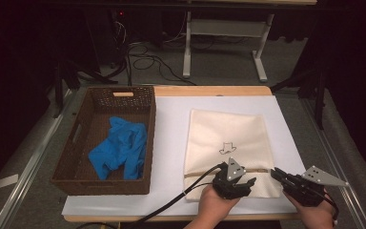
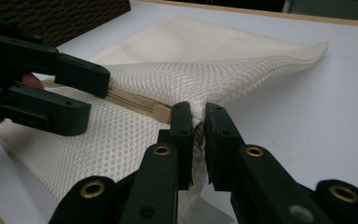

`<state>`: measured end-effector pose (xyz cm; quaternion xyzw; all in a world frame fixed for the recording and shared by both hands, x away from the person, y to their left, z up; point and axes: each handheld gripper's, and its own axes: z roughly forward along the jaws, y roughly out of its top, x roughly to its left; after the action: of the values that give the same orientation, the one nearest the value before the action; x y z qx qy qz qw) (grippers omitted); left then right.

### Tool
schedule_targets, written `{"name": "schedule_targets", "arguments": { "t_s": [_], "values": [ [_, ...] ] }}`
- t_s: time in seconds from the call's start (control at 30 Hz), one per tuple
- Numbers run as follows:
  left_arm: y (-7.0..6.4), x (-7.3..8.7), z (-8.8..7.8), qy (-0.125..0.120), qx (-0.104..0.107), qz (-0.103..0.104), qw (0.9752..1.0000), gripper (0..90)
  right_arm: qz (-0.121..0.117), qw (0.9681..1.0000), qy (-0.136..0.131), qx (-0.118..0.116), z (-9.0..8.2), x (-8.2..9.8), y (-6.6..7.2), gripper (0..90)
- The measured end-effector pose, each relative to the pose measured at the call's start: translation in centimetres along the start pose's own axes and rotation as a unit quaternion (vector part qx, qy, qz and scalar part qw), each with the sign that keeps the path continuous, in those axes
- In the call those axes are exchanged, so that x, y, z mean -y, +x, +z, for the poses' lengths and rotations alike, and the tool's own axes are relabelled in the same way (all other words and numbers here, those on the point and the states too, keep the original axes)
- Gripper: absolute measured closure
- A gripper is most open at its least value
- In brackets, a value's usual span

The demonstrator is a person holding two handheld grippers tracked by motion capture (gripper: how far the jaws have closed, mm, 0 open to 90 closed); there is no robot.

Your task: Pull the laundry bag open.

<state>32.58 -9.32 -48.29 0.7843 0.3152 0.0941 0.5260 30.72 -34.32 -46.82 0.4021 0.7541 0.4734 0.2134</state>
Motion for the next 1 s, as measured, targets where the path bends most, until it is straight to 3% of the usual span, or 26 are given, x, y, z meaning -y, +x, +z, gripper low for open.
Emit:
{"name": "schedule_targets", "arguments": {
  "t_s": [0.4, 0.7, 0.9, 1.0],
  "values": [
    [-0.6, -0.8, 2.2, 0.009, 0.013, 0.001, 0.9999, 51.5, -0.006, 0.9999, -0.012, -0.006, -0.2, -0.2, 0.2, 84.1],
    [-0.6, -0.8, 3.4, 0.013, 0.027, -0.011, 0.9995, 50.8, -0.01, 0.9998, -0.014, -0.011, -0.3, -0.2, 0.5, 84.3],
    [-0.5, -0.8, 3.4, 0.013, 0.031, -0.018, 0.9993, 59.2, -0.009, 0.9998, -0.013, -0.01, -0.2, -0.2, 0.5, 84.3],
    [-0.6, -0.8, 3.3, 0.012, 0.031, -0.012, 0.9994, 63.3, -0.01, 0.9998, -0.013, -0.01, -0.2, -0.1, 0.4, 84.3]
  ]
}}
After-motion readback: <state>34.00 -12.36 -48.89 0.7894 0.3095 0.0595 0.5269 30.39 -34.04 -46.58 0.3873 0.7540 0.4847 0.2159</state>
